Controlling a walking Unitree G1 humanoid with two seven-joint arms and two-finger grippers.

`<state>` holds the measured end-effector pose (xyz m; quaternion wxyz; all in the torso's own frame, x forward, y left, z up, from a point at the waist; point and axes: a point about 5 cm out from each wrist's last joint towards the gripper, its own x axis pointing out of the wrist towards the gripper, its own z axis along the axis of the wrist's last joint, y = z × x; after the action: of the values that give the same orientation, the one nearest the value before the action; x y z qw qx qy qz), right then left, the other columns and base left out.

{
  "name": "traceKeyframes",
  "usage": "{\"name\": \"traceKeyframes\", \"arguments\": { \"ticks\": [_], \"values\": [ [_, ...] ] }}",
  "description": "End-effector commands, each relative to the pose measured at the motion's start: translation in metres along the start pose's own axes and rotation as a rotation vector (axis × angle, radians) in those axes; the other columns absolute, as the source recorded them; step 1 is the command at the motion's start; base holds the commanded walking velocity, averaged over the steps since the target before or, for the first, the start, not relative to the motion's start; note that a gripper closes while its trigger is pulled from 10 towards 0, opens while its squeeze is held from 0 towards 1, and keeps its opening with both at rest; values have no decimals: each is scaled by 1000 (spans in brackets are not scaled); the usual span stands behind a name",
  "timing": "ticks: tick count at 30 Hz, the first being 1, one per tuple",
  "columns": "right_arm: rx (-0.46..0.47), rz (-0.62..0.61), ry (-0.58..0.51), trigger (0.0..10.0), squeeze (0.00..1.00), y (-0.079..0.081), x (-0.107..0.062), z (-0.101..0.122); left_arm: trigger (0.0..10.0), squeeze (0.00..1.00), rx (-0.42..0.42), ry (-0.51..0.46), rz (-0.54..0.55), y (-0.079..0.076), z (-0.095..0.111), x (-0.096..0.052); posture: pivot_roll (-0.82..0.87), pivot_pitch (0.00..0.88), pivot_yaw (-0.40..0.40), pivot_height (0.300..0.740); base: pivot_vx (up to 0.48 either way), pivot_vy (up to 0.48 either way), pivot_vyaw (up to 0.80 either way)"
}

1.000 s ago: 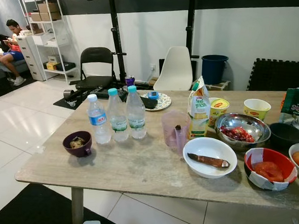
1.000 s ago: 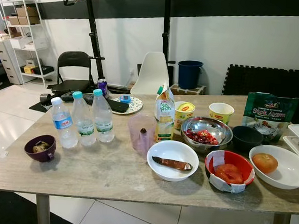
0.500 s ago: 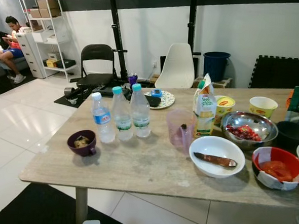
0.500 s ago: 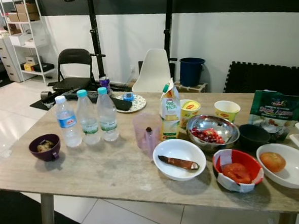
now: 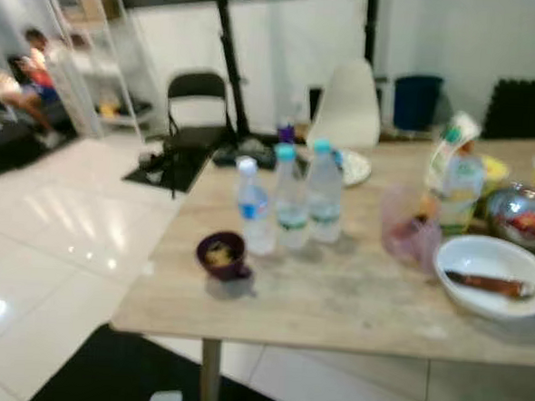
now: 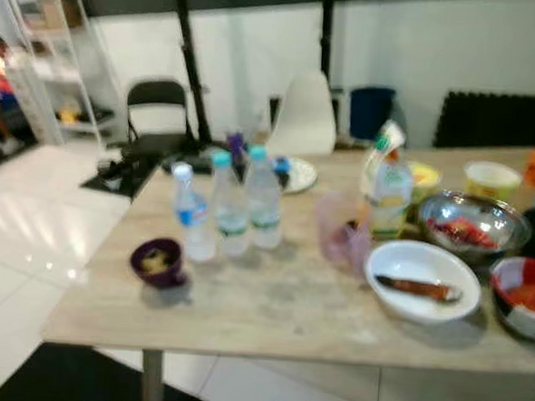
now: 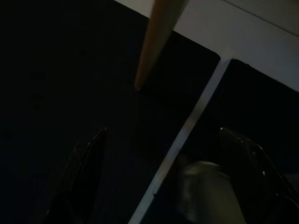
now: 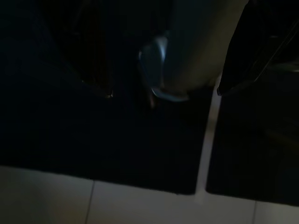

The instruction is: Restocking fridge

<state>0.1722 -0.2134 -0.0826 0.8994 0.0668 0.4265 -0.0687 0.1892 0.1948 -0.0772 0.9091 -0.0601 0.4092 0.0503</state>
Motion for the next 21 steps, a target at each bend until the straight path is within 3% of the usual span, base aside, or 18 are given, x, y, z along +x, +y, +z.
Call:
{"name": "traceKeyframes", "arguments": {
  "ticks": [1, 11, 21],
  "values": [
    [7, 11, 25, 10000, 0, 6, -1, -8, 10000, 0, 12, 15, 18, 8, -3, -2, -12, 59, 93, 717, 0, 480, 0],
    [10, 7, 35, 10000, 0, 5, -2, -12, 10000, 0, 13, 15, 20, 9, -3, -2, -13, 60, 95, 717, 0, 463, 0],
    [10, 2, 52, 10000, 0, 2, -3, -16, 10000, 0, 23, 18, 13, 8, -3, -2, -11, 59, 96, 717, 0, 0, 0]
  ]
}}
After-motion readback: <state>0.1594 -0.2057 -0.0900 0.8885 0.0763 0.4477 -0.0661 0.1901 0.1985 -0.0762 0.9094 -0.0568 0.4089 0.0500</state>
